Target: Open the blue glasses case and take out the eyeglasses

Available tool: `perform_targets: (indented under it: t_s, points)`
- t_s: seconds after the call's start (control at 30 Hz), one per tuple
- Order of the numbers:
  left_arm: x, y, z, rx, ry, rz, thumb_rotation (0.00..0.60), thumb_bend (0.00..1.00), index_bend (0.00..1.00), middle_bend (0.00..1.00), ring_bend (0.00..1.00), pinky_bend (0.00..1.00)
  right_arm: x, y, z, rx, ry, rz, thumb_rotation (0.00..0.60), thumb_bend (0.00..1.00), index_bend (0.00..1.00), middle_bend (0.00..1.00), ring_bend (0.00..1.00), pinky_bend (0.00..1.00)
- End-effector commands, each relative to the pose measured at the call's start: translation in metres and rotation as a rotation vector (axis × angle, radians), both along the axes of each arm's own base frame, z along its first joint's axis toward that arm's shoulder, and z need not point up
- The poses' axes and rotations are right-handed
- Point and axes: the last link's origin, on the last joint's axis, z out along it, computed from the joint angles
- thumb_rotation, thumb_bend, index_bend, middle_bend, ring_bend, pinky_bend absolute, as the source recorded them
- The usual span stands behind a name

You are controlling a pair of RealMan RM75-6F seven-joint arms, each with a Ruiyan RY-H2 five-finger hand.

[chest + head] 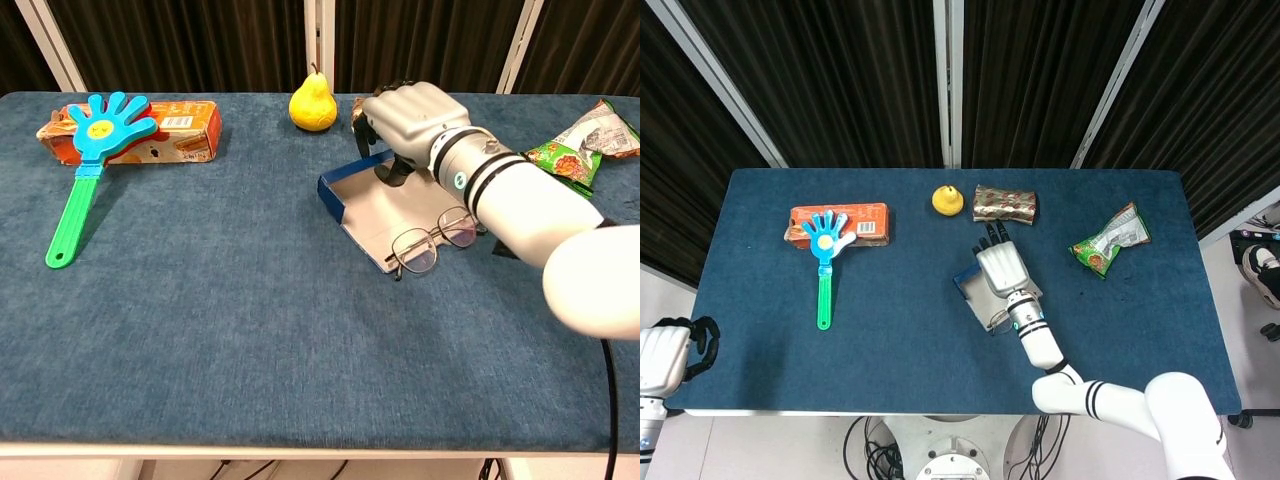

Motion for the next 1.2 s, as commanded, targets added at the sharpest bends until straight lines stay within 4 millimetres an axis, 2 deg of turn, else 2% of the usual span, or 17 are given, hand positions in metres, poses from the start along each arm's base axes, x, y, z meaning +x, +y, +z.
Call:
perform_targets:
  t_s: [0.03, 0.1, 0.23, 0.3, 0.47, 0.6, 0.7, 1.03, 1.2]
  points:
    - [0.0, 0.0, 0.0, 0.0, 0.0, 0.0, 0.6, 0.36, 0.69, 0.69, 0.52, 0.46, 0.0, -0.002, 0.015, 0.054, -0.033, -0.047, 0.6, 0.25, 0.11, 0.23, 0.0, 0.0]
    - [0.0, 0.0, 0.0, 0.0, -0.001, 0.0, 0.6, 0.36, 0.69, 0.69, 0.52, 0.46, -0.002, 0.001, 0.024, 0.06, -0.056, -0.049, 0.6, 0.23, 0.07, 0.21, 0.0, 0.0]
    - [0.0, 0.0, 0.0, 0.002, -0.001, 0.001, 0.6, 0.36, 0.69, 0.69, 0.52, 0.46, -0.01, 0.015, 0.043, 0.104, -0.085, -0.014, 0.6, 0.22, 0.07, 0.15, 0.0, 0.0]
    - [0.0, 0.0, 0.0, 0.002, 0.0, 0.001, 0.6, 0.36, 0.69, 0.69, 0.52, 0.46, -0.018, 0.025, 0.054, 0.13, -0.098, 0.018, 0.6, 0.22, 0.11, 0.14, 0.0, 0.0]
    - [0.001, 0.0, 0.0, 0.0, 0.001, 0.0, 0.6, 0.36, 0.69, 0.69, 0.52, 0.46, -0.044, 0.048, 0.07, 0.203, -0.141, 0.04, 0.6, 0.23, 0.29, 0.16, 0.0, 0.0]
    - [0.001, 0.0, 0.0, -0.002, 0.002, 0.001, 0.6, 0.36, 0.69, 0.69, 0.52, 0.46, -0.069, 0.06, 0.066, 0.255, -0.114, 0.047, 0.6, 0.25, 0.34, 0.17, 0.0, 0.0]
    - [0.0, 0.0, 0.0, -0.001, 0.003, 0.001, 0.6, 0.36, 0.69, 0.69, 0.52, 0.46, -0.077, 0.062, 0.058, 0.279, -0.103, 0.045, 0.6, 0.25, 0.36, 0.17, 0.0, 0.0]
    - [0.0, 0.0, 0.0, -0.002, -0.001, 0.001, 0.6, 0.36, 0.69, 0.69, 0.52, 0.46, -0.082, 0.059, 0.043, 0.286, -0.071, 0.055, 0.6, 0.31, 0.42, 0.18, 0.0, 0.0]
    - [0.0, 0.0, 0.0, -0.001, -0.002, 0.002, 0.6, 0.36, 0.69, 0.69, 0.52, 0.46, -0.081, 0.055, 0.04, 0.285, -0.069, 0.048, 0.6, 0.35, 0.54, 0.21, 0.0, 0.0]
